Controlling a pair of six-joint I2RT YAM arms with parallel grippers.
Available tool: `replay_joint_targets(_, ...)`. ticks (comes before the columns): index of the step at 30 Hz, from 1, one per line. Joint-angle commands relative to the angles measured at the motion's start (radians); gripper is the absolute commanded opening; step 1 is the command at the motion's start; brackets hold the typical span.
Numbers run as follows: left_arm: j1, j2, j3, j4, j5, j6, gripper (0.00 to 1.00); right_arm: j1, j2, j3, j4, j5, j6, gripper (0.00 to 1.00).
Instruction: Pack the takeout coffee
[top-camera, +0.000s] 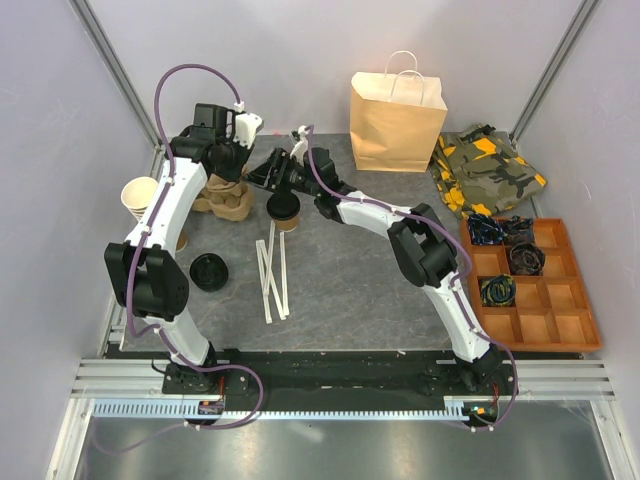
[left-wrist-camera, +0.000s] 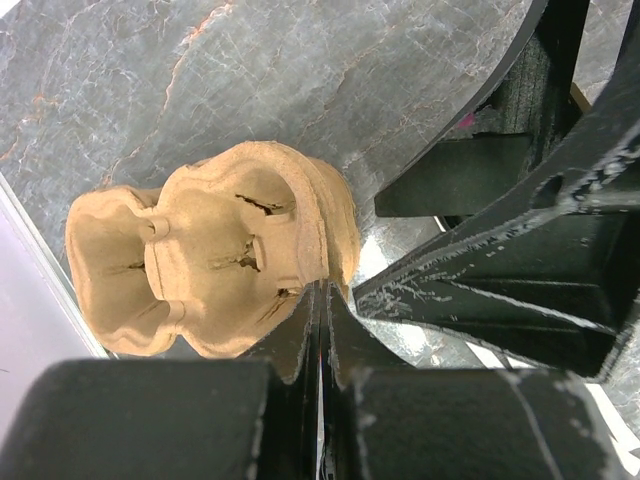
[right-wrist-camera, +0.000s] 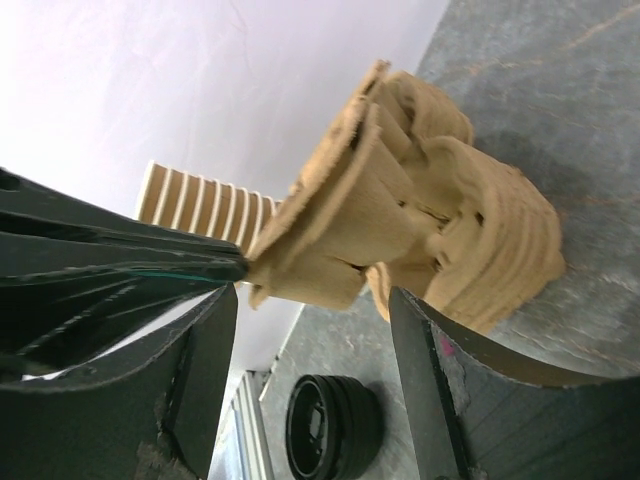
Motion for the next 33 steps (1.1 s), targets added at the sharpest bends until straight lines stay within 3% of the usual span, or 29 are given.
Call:
replay_joint_targets(1,0.008,-0.038,0.024,0.037,0.018,-0.015,0.02,0.004,-0.014,0.007,0.093,-0.015,0.038,0.71)
replay_joint_targets(12,0.011,-0.046,0.018,0.036,0.032,-0.024,0.02,0.004,0.029,0.033,0.07,0.026,0.038,0.65)
replay_joint_targets(33,0.011,-0.053,0.004,0.035,0.036,-0.02,0.02,0.014,0.043,0.04,0.136,0.023,0.102,0.65)
